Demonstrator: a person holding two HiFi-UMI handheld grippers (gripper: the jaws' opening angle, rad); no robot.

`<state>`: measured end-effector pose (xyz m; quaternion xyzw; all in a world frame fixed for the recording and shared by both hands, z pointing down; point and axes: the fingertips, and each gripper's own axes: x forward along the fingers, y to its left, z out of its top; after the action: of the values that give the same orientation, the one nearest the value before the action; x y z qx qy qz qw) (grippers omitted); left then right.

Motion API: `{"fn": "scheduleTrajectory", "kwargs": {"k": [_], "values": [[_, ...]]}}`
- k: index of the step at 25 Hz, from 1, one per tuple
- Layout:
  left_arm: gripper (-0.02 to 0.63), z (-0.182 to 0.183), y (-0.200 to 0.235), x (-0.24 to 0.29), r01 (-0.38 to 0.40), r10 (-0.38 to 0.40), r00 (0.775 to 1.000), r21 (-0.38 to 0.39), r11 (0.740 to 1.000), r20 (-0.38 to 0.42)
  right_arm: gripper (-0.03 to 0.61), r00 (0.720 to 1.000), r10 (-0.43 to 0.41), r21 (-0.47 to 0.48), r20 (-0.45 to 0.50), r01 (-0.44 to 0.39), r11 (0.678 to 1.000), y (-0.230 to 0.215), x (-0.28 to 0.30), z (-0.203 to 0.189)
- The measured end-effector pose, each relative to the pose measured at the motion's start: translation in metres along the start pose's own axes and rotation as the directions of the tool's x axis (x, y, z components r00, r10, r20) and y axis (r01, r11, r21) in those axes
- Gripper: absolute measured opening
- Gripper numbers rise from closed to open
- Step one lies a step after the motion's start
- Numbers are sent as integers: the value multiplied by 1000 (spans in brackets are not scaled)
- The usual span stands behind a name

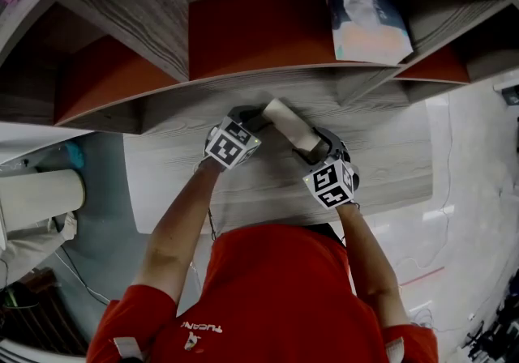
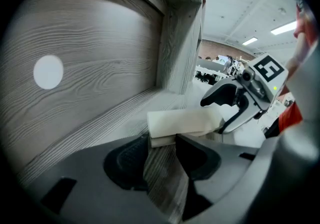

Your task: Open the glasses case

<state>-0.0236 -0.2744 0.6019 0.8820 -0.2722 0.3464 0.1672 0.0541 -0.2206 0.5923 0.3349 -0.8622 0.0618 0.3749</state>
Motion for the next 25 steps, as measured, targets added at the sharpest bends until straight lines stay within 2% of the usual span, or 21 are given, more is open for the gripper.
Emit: {"fn": "scheduleTrajectory", "kwargs": {"k": [6, 14, 19, 25], "values": [[153, 1, -1, 2, 20, -20, 1000, -9, 1000, 2, 291, 1000, 20, 17, 17, -20, 1000, -1, 2, 1], [153, 1, -1, 2, 14, -14, 1000, -18, 1000, 6, 274, 987, 98, 154, 125, -117, 981, -12, -8, 7], [153, 2, -1, 2, 13, -13, 1000, -25, 1000, 6, 178, 980, 84, 149, 181, -112, 982, -25, -23, 19], [153, 3, -2, 3, 7, -7, 1000, -25, 1000, 5, 58, 976, -8, 150, 217, -25, 988, -54, -33, 27]]}}
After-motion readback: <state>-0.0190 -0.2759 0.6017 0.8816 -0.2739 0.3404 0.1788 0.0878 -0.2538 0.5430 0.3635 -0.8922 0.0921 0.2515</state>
